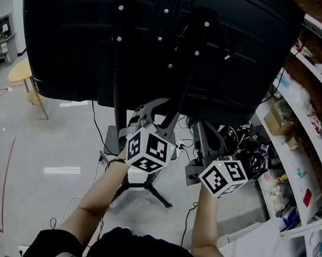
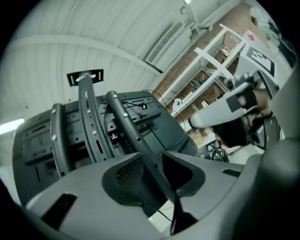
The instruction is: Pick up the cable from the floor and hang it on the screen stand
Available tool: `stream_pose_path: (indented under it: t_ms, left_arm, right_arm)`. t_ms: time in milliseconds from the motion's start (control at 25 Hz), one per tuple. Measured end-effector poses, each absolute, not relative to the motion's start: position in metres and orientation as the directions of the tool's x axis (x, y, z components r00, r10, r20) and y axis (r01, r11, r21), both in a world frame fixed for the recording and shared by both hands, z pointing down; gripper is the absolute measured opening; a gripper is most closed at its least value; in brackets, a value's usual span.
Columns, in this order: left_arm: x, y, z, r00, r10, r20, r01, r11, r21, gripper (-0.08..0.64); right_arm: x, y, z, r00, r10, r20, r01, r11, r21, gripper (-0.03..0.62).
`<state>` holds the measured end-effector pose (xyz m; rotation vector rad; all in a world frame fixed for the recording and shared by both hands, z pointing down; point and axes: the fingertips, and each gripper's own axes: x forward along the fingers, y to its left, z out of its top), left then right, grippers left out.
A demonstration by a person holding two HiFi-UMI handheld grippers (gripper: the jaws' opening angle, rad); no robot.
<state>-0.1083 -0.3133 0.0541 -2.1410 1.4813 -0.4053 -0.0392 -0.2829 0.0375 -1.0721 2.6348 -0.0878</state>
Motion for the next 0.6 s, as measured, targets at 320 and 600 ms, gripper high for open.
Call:
stream_pose_path:
  t_ms: [320, 600]
  left_arm:
    - [-0.124, -0.276, 0.090, 0.436, -0.892, -0.118, -0.885, -0.402, -0.235, 0.008]
    - [-0.131, -0.246, 0.128, 0.480, -0.871, -0.105, -0.871, -0.487, 0.060, 0.008]
  right_arm:
    - [-0.067, -0.269, 0.073, -0.668, -0.713, -0.213, -0.677, 0.701, -0.226, 0.025]
    - [-0.058, -0.259, 0.106, -0.600, -0.779, -0.181, -0.731, 0.626, -0.271, 0.023]
